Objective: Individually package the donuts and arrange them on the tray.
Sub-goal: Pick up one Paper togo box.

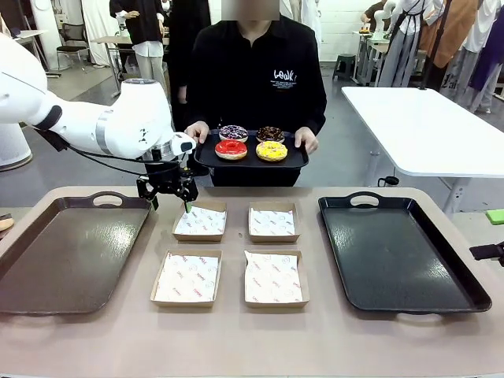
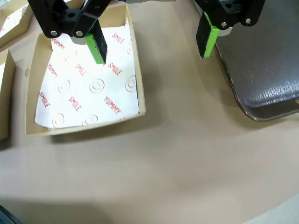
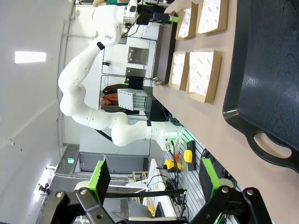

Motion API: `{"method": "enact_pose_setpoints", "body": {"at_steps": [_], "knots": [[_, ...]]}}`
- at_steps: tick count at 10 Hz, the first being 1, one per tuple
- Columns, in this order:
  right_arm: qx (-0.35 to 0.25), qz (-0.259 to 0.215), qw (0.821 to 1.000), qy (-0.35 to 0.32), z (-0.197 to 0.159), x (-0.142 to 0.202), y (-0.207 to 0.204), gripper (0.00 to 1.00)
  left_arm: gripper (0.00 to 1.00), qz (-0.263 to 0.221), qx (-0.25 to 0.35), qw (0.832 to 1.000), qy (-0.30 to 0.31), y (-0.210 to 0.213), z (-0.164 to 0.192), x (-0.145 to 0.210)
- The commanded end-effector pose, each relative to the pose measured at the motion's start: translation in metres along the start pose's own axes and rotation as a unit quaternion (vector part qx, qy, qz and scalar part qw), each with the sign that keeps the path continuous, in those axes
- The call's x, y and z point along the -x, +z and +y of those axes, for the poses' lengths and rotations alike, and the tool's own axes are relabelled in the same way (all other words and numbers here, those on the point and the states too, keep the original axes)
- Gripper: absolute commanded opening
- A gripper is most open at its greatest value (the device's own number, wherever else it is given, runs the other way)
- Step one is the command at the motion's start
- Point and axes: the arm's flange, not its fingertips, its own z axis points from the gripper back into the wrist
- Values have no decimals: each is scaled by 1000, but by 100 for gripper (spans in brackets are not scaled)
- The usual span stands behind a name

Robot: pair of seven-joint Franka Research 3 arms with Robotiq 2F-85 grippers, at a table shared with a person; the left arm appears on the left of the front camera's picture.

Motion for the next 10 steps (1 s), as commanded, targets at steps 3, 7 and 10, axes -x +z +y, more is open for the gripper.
{"method": "enact_pose_setpoints", "body": {"at_steps": [3, 7, 10], "knots": [[-7, -1, 1000, 4, -1, 1, 2, 100, 100, -13, -6, 999, 29, -14, -10, -6], [-7, -1, 1000, 4, -1, 1, 2, 100, 0, -26, 2, 999, 48, -12, -9, -9], [-7, -1, 1000, 4, -1, 1, 2, 100, 8, -5, 21, 998, 63, -14, -9, -11]]}}
